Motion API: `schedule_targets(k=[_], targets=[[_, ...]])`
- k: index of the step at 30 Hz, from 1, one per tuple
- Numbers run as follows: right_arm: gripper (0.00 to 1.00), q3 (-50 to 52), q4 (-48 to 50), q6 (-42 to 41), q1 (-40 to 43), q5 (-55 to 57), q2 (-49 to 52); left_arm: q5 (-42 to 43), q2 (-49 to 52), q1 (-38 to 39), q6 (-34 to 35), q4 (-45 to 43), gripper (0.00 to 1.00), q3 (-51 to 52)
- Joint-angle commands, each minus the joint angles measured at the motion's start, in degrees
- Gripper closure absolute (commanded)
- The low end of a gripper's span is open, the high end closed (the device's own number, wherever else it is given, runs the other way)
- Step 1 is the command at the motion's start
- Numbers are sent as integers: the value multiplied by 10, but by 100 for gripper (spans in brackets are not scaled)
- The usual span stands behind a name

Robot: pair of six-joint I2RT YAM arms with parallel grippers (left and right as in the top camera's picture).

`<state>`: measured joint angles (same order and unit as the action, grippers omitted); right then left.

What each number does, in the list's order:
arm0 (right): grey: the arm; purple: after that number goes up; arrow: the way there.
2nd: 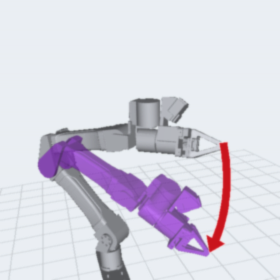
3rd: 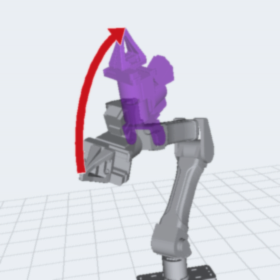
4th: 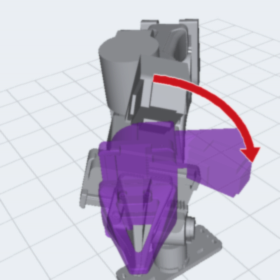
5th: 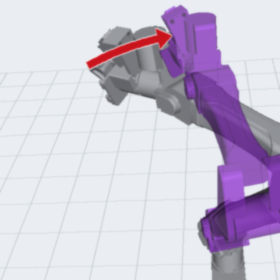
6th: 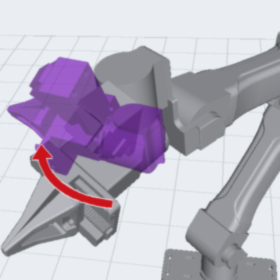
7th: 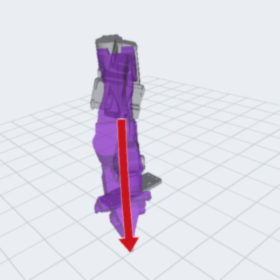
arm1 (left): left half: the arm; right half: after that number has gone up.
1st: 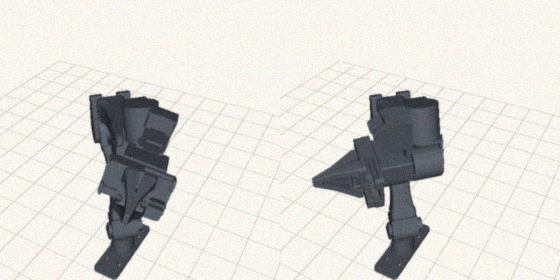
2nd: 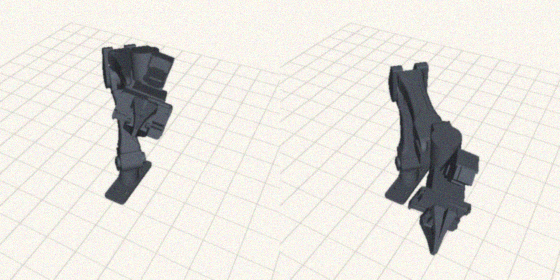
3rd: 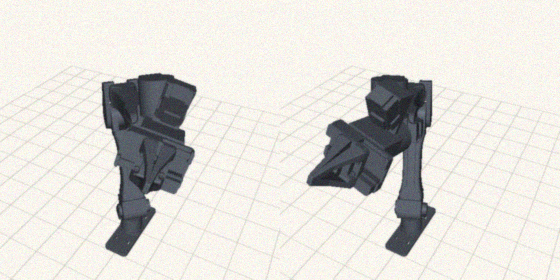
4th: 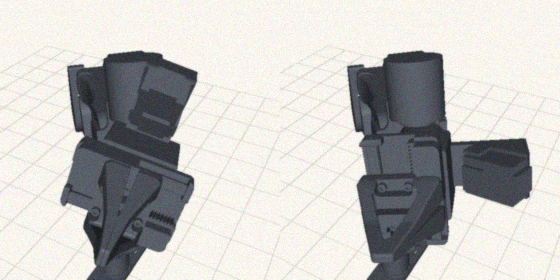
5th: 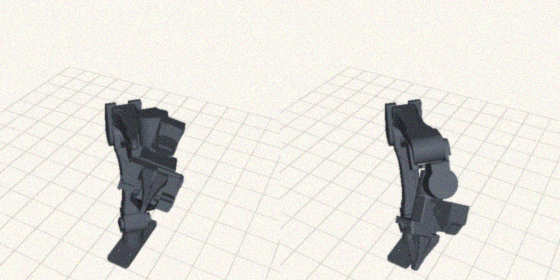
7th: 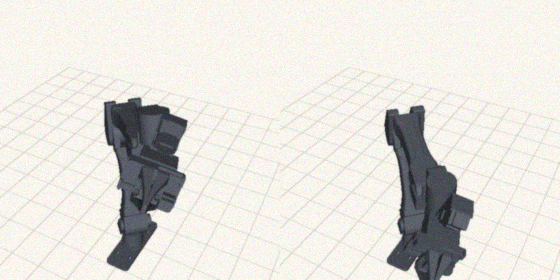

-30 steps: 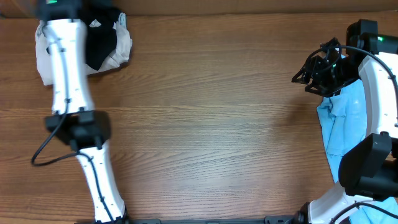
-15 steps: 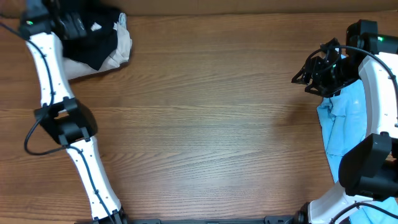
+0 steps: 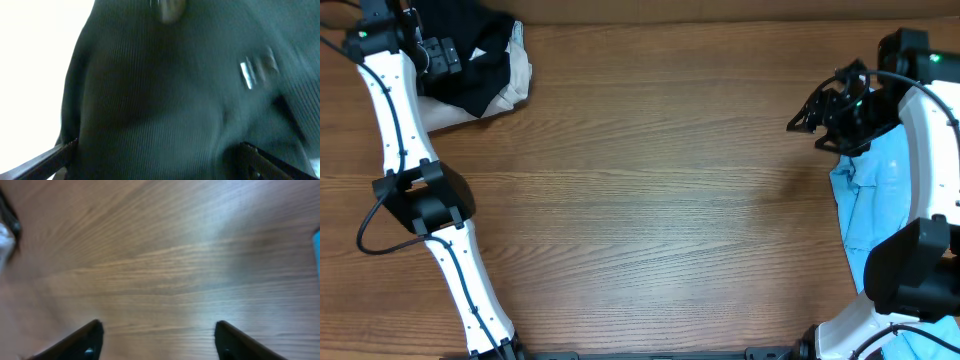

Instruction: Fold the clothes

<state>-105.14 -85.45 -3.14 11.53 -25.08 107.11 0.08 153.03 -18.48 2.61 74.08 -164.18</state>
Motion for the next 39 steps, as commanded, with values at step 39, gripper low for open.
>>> schedule_targets(k=[39], targets=[[0,-318,-109,-14,-3,66,-368,30,-270,21,-2,114,0,-4]])
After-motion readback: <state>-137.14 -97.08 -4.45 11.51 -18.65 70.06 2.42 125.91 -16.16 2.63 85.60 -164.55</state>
